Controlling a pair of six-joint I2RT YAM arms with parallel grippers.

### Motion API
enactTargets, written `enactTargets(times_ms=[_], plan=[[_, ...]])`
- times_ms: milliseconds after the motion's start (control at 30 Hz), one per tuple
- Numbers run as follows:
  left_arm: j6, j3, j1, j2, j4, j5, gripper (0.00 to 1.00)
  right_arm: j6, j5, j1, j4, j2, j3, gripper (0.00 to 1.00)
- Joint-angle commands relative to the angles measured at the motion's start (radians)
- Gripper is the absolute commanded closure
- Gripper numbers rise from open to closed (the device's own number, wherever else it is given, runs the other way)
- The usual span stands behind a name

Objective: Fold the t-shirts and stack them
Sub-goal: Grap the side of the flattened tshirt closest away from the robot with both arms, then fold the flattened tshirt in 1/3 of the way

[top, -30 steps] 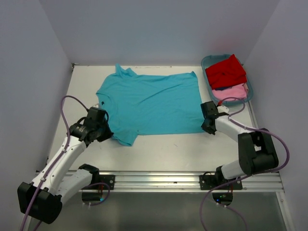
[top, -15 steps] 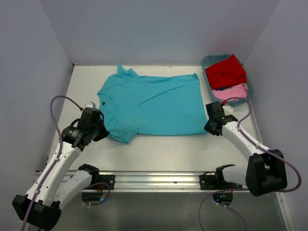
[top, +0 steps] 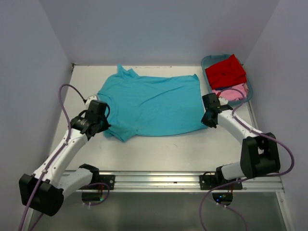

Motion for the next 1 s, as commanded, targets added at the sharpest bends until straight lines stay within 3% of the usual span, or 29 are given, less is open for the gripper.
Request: enactTargets(times_ms=[0,367,567,967], plan=[[0.066,0.002,-0.003,0.071,0.153,-0.084,1.0,-0.033,0.014,-0.005,0.045,0.065,0.074,1.0],[0.145,0.102,0.06,0.236,0.294,-0.141,1.0,-0.081,0.05,-0.012,0.051,0.257,0.256,1.0],[0.183,0.148,0.135,0.32,0.356,-0.107,1.0,-0.092,0.053,-0.018,0.041,0.322,0.322,1.0],[0.206,0.273,0.155,0.527,0.411,-0.044,1.0,-0.099,0.057,-0.03,0.043,0.401,0.382,1.0]])
